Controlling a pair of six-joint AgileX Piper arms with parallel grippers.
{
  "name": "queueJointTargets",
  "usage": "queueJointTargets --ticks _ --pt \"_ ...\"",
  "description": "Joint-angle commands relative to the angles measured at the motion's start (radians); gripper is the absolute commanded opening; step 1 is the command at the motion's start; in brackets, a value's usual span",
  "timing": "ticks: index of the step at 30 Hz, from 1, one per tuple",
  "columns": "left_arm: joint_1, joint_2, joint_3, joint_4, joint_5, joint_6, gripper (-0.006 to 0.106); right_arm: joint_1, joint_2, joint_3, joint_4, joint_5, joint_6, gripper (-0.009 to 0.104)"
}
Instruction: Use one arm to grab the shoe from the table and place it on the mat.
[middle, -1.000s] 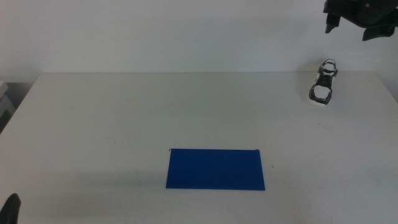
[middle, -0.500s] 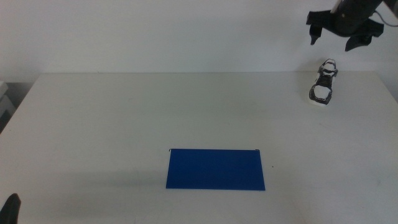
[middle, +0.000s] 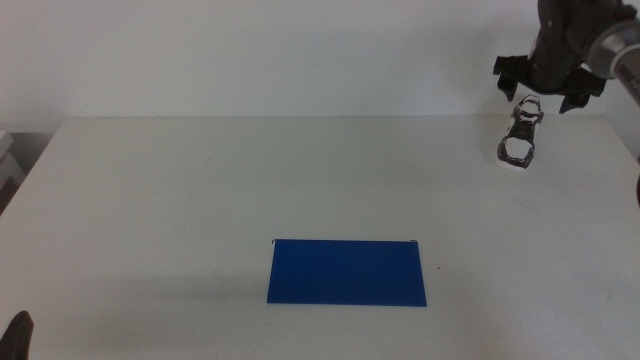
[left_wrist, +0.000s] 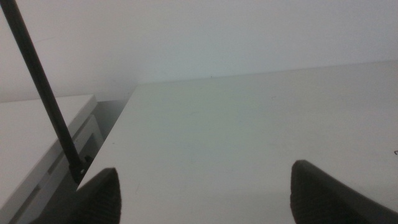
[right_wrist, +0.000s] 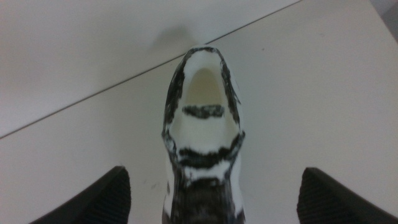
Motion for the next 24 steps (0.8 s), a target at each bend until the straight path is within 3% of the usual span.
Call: queueJointTargets --ticks 1,17,24 --pt "-0.007 -0.026 0.003 -0.011 -0.078 -0.003 0.093 -0.004 -0.048 -0.044 -0.053 -0.059 0.013 0.087" --pt "-0.007 -0.026 0.003 -0.011 -0.078 -0.003 0.093 -0.006 0.044 -0.045 -0.075 -0.144 0.064 0.086" --pt "-0.007 -0.026 0.003 -0.011 -0.078 -0.003 0.093 -0.006 0.044 -0.045 -0.104 -0.138 0.099 0.07"
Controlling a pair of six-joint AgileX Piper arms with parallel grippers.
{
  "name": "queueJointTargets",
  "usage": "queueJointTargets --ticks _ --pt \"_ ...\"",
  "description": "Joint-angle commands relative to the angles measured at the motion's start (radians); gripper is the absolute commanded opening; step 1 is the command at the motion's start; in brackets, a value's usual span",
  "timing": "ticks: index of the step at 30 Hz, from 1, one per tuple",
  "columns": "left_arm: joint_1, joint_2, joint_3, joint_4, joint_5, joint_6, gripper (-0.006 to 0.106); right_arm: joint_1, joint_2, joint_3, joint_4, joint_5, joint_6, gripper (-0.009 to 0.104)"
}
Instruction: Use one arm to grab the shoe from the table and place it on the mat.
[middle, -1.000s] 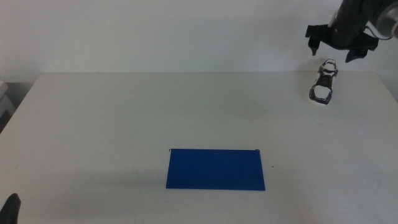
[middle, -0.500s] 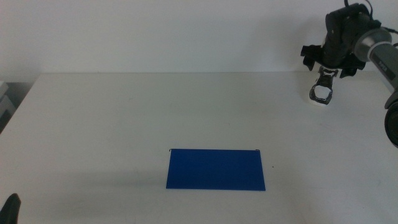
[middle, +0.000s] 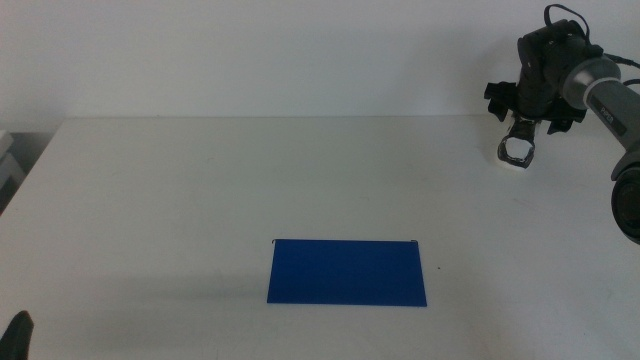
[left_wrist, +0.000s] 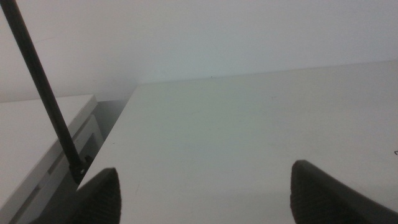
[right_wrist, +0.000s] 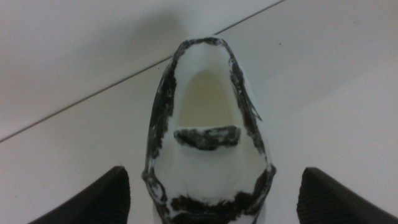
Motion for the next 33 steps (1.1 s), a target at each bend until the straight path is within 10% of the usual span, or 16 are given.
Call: queueJointTargets --ticks 1,19,27,33 --pt "-0.007 -0.026 0.003 -0.011 -0.078 -0.003 0.093 -0.006 -0.077 -0.035 -0.039 -0.028 0.004 0.067" --pt "-0.007 -0.026 0.003 -0.011 -0.078 -0.003 0.093 -0.008 -0.046 -0.034 -0.026 -0.018 0.002 0.054" --pt "-0.007 -0.026 0.003 -0.011 -0.078 -0.003 0.093 -0.005 -0.052 -0.035 -0.048 -0.005 -0.009 0.0" --pt "-0.007 -0.026 0.003 -0.011 -0.078 -0.003 0.093 0.03 -0.105 -0.034 -0.091 0.005 0.007 -0.001"
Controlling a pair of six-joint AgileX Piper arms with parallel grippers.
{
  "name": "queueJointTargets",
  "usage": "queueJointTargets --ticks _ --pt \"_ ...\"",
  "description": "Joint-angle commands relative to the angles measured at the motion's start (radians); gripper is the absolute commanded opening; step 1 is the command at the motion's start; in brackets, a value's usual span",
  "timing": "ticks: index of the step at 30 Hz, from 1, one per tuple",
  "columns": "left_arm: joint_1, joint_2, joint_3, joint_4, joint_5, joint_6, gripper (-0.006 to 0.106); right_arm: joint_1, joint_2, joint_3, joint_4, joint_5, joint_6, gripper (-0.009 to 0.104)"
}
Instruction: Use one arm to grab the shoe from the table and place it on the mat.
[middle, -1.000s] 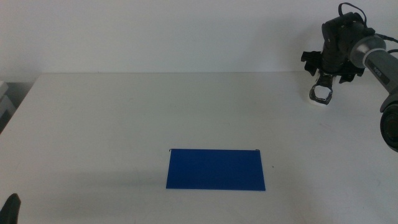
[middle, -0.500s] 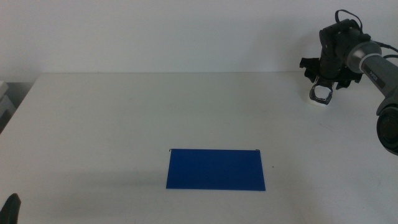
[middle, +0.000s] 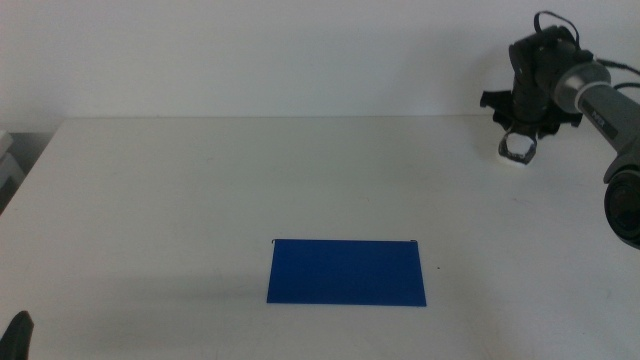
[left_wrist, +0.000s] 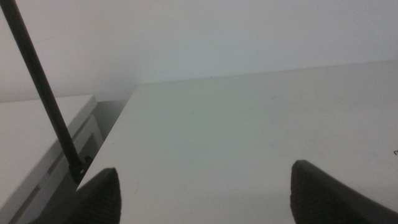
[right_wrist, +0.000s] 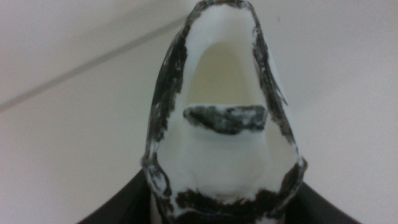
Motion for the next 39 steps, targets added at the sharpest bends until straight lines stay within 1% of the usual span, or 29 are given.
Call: queueJointTargets --ticks 1,6,9,12,16,20,24,29,32,34,35,39 --pt "-0.007 -0.026 0.003 -0.011 -0.078 -0.003 0.093 0.021 -0.13 -0.034 -0.071 -0.025 0.005 -0.001" --pt "-0.007 -0.026 0.003 -0.011 -0.078 -0.003 0.093 0.05 -0.18 -0.017 -0.07 0.01 0.006 -0.001" --pt "-0.007 -0.026 0.003 -0.011 -0.078 -0.003 0.093 0.07 -0.242 0.061 -0.085 -0.004 0.019 -0.001" --pt "-0.007 -0.026 0.003 -0.011 -0.078 -0.003 0.093 0.093 -0.337 0.223 -0.114 -0.07 0.078 -0.001" --pt "-0.007 -0.026 0.003 -0.011 -0.078 -0.003 0.093 0.123 -0.494 0.485 -0.171 -0.184 0.21 -0.001" --pt "-0.007 -0.026 0.003 -0.011 -0.078 -0.003 0.093 0.152 -0.642 0.69 -0.226 -0.223 0.319 -0.001" --pt "-0.007 -0.026 0.003 -0.011 -0.078 -0.003 0.093 0.189 -0.76 0.852 -0.262 -0.225 0.406 -0.001" --pt "-0.007 -0.026 0.003 -0.011 -0.078 -0.003 0.093 0.281 -0.892 1.015 -0.327 -0.214 0.536 -0.001" --pt "-0.007 -0.026 0.003 -0.011 -0.078 -0.003 0.093 0.354 -0.944 1.089 -0.378 -0.164 0.644 -0.001" --pt "-0.007 -0.026 0.003 -0.011 -0.078 -0.003 0.093 0.397 -0.964 1.129 -0.398 -0.122 0.711 -0.001" --pt "-0.007 -0.026 0.003 -0.011 -0.078 -0.003 0.093 0.419 -0.974 1.146 -0.399 -0.105 0.746 -0.001" --pt "-0.007 -0.026 0.003 -0.011 -0.078 -0.003 0.093 0.494 -0.994 1.176 -0.386 -0.086 0.792 -0.001"
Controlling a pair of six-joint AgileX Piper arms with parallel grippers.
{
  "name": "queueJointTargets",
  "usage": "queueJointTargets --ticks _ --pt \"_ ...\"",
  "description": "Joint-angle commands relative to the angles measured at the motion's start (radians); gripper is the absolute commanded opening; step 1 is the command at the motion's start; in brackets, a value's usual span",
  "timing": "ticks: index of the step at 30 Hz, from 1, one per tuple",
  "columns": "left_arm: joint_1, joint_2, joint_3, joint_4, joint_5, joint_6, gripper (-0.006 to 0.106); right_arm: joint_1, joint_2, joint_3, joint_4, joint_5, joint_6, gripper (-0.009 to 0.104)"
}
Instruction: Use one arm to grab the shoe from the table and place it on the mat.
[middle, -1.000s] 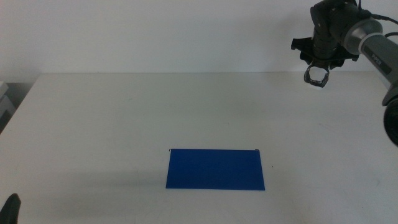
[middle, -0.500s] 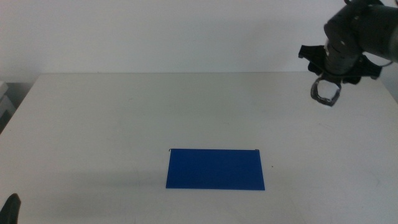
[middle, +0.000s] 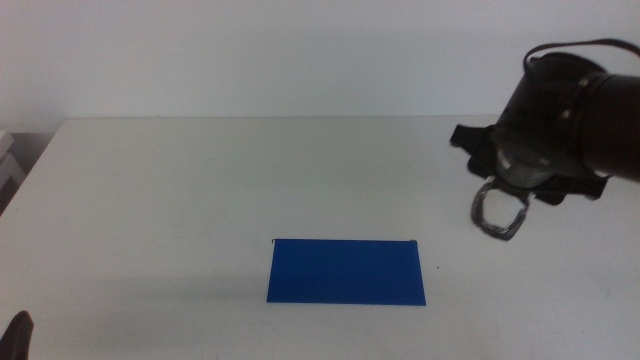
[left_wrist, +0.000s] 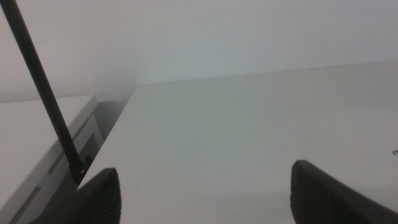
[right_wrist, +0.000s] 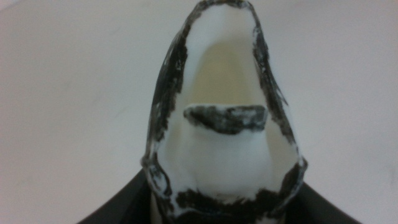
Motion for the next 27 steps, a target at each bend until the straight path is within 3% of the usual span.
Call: queueJointTargets --ticks 1,16,27 --pt "-0.007 -0.026 0.003 -0.011 -0.078 -0.003 0.093 0.039 -0.057 -0.018 -0.055 0.015 0.037 -0.001" --pt "-0.007 -0.026 0.003 -0.011 -0.078 -0.003 0.093 0.224 -0.054 -0.018 -0.1 0.052 0.439 -0.001" --pt "-0.007 -0.026 0.003 -0.011 -0.078 -0.003 0.093 0.236 -0.013 -0.021 -0.115 0.117 0.445 -0.001"
